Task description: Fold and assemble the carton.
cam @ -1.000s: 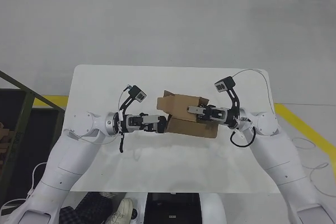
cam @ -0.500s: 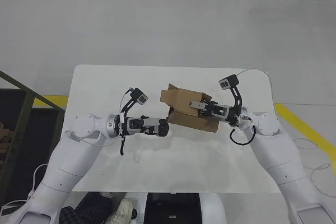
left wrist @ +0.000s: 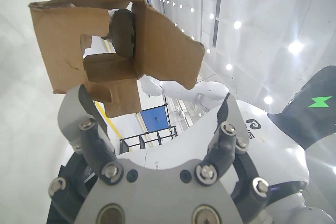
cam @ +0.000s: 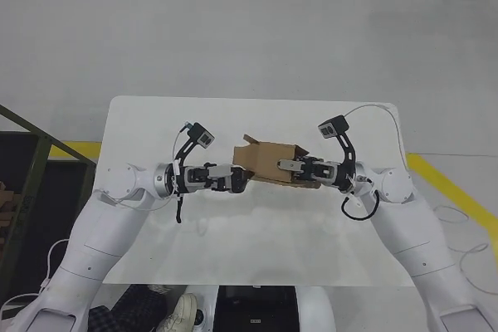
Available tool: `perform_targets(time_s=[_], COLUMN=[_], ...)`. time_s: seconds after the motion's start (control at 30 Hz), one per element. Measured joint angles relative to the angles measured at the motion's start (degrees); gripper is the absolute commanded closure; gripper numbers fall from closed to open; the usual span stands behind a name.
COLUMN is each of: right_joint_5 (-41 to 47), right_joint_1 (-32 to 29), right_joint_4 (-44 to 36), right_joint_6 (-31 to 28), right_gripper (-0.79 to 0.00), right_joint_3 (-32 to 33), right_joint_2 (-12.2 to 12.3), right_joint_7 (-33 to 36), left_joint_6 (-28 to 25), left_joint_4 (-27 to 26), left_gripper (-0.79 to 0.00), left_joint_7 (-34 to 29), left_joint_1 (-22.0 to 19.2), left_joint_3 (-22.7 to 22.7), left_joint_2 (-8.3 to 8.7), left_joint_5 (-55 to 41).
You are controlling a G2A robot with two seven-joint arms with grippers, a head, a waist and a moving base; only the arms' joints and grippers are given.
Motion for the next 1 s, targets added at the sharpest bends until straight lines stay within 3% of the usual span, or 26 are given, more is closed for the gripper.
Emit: perform_targets(time_s=[0.43,1.0], right_joint_5=[3.65,4.36], right_joint_1=[1.09,0.44], right_joint_4=[1.47,1.03], right_joint_6=[0.61,0.5], right_gripper=[0.0,0.0], right_joint_3=[-1.29,-1.61], right_joint_2=[-0.31,-0.52], right_joint_7=[6.01,6.48], left_joint_6=[-0.27,-0.18], left_joint_4=[-0.02,-0.51], left_gripper=[-0.785,-0.785], left_joint_7=[-0.13,0.42], left_joint_1=[-0.03,-1.22], left_joint_3=[-0.3,0.8], left_joint_2=[0.0,-0.31], left_joint_5=[0.45,0.98])
